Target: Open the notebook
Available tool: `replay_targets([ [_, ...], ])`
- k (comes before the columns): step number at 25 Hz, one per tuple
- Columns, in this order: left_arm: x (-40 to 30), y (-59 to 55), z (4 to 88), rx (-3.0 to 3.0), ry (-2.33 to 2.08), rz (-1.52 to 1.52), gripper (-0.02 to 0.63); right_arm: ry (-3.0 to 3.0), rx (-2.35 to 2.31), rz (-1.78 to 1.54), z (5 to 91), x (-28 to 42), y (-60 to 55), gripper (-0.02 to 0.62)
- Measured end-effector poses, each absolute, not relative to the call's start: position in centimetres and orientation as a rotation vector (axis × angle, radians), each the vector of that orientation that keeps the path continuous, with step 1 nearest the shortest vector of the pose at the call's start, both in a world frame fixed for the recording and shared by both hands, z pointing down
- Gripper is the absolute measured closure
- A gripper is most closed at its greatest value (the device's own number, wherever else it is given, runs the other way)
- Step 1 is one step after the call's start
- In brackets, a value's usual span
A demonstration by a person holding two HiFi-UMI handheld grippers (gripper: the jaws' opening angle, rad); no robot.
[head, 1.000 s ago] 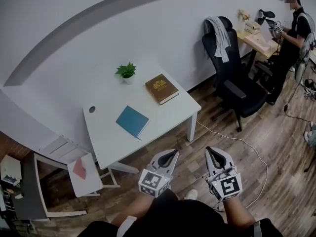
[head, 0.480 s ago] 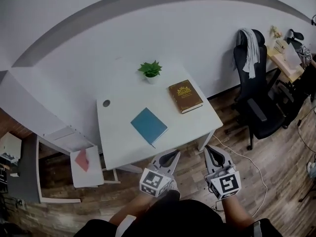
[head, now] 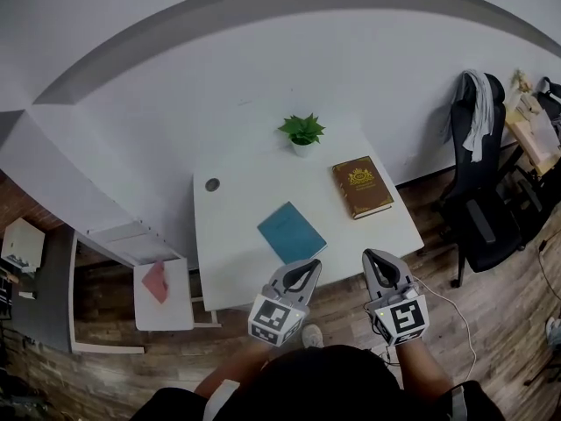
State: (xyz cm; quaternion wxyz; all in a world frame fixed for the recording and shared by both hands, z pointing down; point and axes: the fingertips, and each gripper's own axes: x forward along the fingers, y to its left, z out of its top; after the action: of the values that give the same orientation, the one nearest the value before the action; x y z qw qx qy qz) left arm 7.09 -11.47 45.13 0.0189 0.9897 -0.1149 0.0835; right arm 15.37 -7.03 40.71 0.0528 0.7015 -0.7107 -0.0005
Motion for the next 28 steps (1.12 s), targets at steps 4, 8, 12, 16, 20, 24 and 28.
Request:
replay_targets([
  [4,6.0,-14.7,45.7,3.079,-0.427,0.277,0.6,-2.162,2.136,-0.008,40.8,15.4,-9.8,0.594],
  [8,4.9,-17.0,46.3,3.063,-0.5,0.271,0.6,-2.155,2.108,-0.002,41.6,15.8,-11.7,0.594],
  [12,4.5,-18.1,47.4,3.033,-0.546,0.291,0.6,-2.159,2.06,0.056,42.8,16.2,-13.2,0.594],
  [16,4.7,-18.3,49.2,3.003,-0.581,0.359,0.6,-2.2,2.022,0.044,43.0,16.6,-14.6,0.594],
  [20,5.7,-18.7,50.5,2.982,-0.636,0.41,0.6,-2.232,1.974,0.051,43.8,17.1,-15.6,0.594],
  [24,7.0,-19.3,52.8,2.967,-0.715,0.546,0.6,-2.271,1.906,0.124,45.3,17.6,-16.5,0.594],
  [28,8.9,-19.7,55.4,2.974,-0.74,0.679,0.59,-2.309,1.828,0.162,46.7,18.2,-17.1,0.594],
])
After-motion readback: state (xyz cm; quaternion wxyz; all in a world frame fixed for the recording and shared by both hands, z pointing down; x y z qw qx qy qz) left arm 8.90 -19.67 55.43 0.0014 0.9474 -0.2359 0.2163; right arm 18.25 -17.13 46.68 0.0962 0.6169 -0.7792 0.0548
